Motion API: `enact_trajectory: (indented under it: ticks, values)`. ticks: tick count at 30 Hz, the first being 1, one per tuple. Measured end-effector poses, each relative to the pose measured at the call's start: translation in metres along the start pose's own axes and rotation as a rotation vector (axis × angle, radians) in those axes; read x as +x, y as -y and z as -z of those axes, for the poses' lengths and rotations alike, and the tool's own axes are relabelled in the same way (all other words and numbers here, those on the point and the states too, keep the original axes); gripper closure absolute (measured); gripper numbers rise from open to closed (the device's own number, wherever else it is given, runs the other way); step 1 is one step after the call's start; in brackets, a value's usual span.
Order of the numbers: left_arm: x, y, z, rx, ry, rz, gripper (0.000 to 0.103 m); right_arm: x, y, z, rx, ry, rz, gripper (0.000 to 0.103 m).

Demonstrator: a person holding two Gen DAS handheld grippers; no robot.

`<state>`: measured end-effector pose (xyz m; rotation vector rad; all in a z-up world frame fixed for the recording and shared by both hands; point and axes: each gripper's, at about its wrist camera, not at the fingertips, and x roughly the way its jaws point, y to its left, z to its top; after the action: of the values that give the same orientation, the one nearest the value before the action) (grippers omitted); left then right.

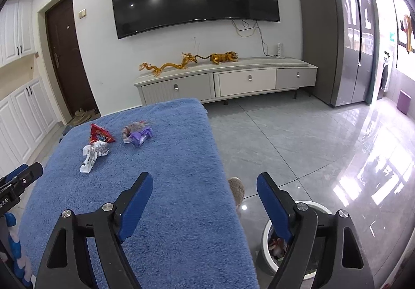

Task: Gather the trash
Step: 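Move both open tools back over the towel toward the remaining wrappers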

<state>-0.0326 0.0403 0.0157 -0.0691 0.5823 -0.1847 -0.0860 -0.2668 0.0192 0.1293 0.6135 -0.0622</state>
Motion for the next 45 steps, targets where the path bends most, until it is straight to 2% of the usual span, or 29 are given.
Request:
enact_trajectory:
  ticks: [17, 28, 36, 45]
  values:
    - [0.027, -0.02, 0.01, -0.031, -0.06, -0.023, 0.024, 0.04, -0.018, 0.009, -0.027, -0.085, -0.014, 0.022]
    - [0.06, -0.028, 0.021, -0.036, -0.147, -0.013, 0.024, 0.071, -0.018, 0.011, -0.027, -0.136, -0.026, 0.022]
    - [0.081, -0.045, 0.04, -0.045, -0.211, -0.014, 0.024, 0.097, -0.016, 0.014, -0.021, -0.176, -0.061, 0.022]
    - [0.09, -0.044, 0.046, -0.04, -0.24, -0.002, 0.024, 0.116, -0.015, 0.015, -0.024, -0.196, -0.109, 0.022]
